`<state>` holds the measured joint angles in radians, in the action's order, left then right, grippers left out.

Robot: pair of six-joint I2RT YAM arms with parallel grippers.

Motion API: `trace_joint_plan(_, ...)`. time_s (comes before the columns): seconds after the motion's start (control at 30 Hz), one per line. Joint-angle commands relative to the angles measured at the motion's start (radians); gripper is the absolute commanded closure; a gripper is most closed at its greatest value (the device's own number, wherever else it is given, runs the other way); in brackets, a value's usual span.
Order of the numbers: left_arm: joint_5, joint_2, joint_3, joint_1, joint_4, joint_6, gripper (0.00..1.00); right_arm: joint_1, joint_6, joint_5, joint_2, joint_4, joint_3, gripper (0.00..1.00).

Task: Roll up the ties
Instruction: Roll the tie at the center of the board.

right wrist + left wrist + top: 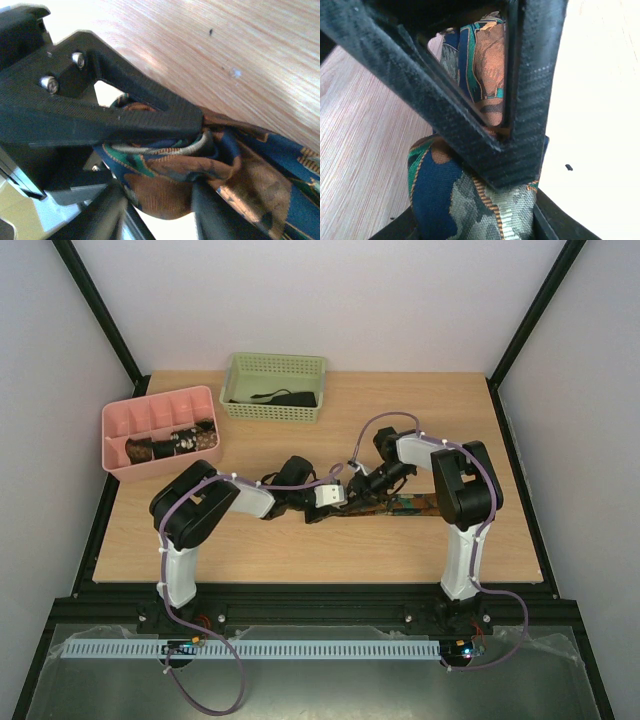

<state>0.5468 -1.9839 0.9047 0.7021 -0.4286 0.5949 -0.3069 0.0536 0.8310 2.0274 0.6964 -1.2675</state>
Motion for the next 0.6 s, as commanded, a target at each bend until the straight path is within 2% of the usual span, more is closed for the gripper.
trace_joint_plan(0.0,-0.044,-0.027,-0.023,0.001,0.171,0.035,0.65,0.015,-0.034,-0.116,0.020,-0.048,0.025,0.98)
trace_joint_plan(0.13,-0.028,-0.029,-0.019,-0.003,0.162,0.036,0.59,0.050,-0.001,-0.122,0.030,-0.008,0.056,0.99)
trace_joint_plan(0.23,0.010,-0.019,-0.011,-0.010,0.139,0.025,0.40,0.070,0.014,-0.125,0.043,0.017,0.085,0.99)
trace_joint_plan(0.33,0.068,0.004,-0.012,-0.018,0.089,-0.008,0.32,0.092,0.018,-0.129,0.070,0.033,0.100,0.99)
trace_joint_plan(0.57,0.132,-0.019,-0.008,-0.008,-0.054,-0.088,0.28,0.134,0.035,-0.178,0.131,0.068,0.066,0.99)
